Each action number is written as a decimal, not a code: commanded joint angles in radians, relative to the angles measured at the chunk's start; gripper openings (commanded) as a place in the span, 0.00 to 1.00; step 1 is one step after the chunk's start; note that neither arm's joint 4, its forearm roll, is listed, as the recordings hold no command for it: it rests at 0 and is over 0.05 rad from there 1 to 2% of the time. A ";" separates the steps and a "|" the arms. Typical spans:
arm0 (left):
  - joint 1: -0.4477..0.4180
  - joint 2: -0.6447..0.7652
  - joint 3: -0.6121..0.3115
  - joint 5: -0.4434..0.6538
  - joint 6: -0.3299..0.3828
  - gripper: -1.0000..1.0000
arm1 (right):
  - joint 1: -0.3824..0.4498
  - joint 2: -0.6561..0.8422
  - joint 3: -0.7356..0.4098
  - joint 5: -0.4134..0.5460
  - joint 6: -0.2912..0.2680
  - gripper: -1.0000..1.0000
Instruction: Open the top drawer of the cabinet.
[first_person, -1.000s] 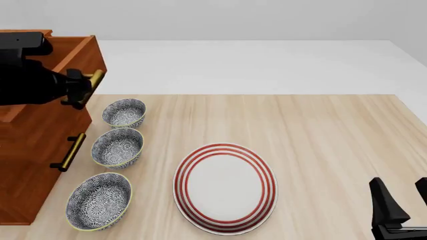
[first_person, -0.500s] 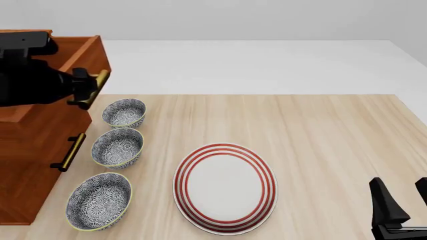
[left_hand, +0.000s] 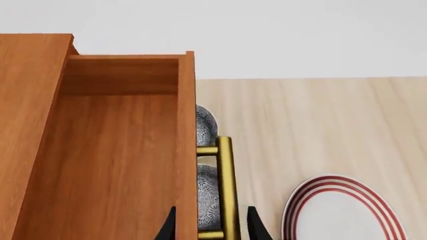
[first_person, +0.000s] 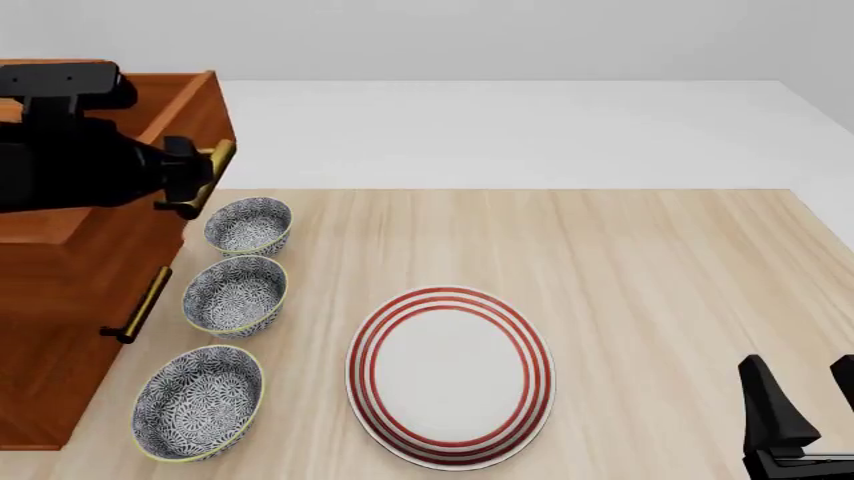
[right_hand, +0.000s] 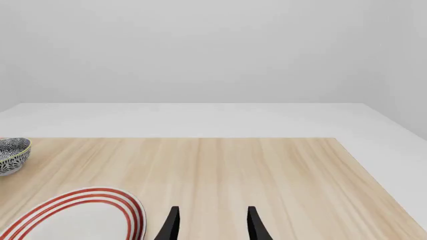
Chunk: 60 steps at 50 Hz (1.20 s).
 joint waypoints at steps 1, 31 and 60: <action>-0.055 0.143 0.100 -0.009 0.101 1.00 | 0.000 0.000 0.000 0.000 0.000 1.00; -0.126 0.178 0.114 -0.031 0.079 1.00 | 0.000 0.000 0.000 0.000 0.000 1.00; -0.180 0.231 0.089 -0.020 0.094 1.00 | 0.000 0.000 0.000 0.000 0.000 1.00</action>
